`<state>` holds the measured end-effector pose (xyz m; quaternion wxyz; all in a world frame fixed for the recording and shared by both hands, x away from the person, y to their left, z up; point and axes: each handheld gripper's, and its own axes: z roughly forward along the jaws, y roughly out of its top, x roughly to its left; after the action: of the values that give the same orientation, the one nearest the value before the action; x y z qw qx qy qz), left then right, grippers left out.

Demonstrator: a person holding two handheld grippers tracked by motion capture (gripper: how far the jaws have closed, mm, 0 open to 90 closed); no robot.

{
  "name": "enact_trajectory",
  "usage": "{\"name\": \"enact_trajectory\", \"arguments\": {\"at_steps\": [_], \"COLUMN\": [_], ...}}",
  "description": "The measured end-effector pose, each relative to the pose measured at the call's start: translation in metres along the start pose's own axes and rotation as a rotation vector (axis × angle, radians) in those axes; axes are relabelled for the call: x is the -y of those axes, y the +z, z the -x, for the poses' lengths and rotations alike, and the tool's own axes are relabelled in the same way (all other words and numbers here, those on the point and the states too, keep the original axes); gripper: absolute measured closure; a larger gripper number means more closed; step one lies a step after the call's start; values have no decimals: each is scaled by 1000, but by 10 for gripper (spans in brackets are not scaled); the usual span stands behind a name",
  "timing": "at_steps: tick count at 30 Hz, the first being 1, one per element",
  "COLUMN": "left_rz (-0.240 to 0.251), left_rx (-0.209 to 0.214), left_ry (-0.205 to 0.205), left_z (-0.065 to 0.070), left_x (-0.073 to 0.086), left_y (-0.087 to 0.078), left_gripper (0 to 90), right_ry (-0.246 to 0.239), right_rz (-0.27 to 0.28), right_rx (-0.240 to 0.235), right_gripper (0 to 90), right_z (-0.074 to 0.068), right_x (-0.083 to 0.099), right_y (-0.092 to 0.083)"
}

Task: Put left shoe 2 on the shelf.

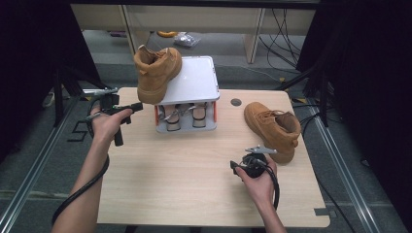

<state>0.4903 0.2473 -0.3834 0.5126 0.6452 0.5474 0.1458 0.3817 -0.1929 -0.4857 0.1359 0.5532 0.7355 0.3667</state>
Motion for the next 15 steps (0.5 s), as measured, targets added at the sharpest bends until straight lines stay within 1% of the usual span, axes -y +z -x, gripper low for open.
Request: {"name": "enact_trajectory", "arguments": {"at_steps": [2,3,4,6,7,8,9,10,11,12,13,14,15], "left_rz": [-3,2,3,7,6,8,8,9,10,13,12,15,16], "left_rx": [-3,3,3,1,-2,-2,-2,-1,0,1,3,12,16], "left_ry": [0,-4,-2,0,3,2,2,1,2,4,5,2,-2], "left_z": [0,-1,-1,0,0,0,0,0,0,0,0,0,0], "left_x": [0,0,1,1,1,2,2,2,2,2,2,3,3], "left_y": [0,0,0,0,0,0,0,0,0,0,0,1,1], "left_gripper": [897,897,897,897,897,897,897,897,898,897,898,898,897], "right_ry": [-20,3,-25,-13,2,-33,-19,6,-4,10,-24,2,-5], "right_rz": [7,3,8,7,6,3,4,-7,-3,-8,4,-3,0], "right_rx": [3,-1,0,6,-4,-1,-3,3,4,2,4,4,1], "right_gripper": [452,452,452,451,451,451,451,451,451,450,451,451,451], "right_z": [2,1,3,2,0,2,1,-1,0,-2,1,-1,0], "right_x": [0,0,0,1,2,1,1,1,1,1,1,1,1], "right_y": [0,0,1,1,2,2,2,1,1,1,2,2,2]}}
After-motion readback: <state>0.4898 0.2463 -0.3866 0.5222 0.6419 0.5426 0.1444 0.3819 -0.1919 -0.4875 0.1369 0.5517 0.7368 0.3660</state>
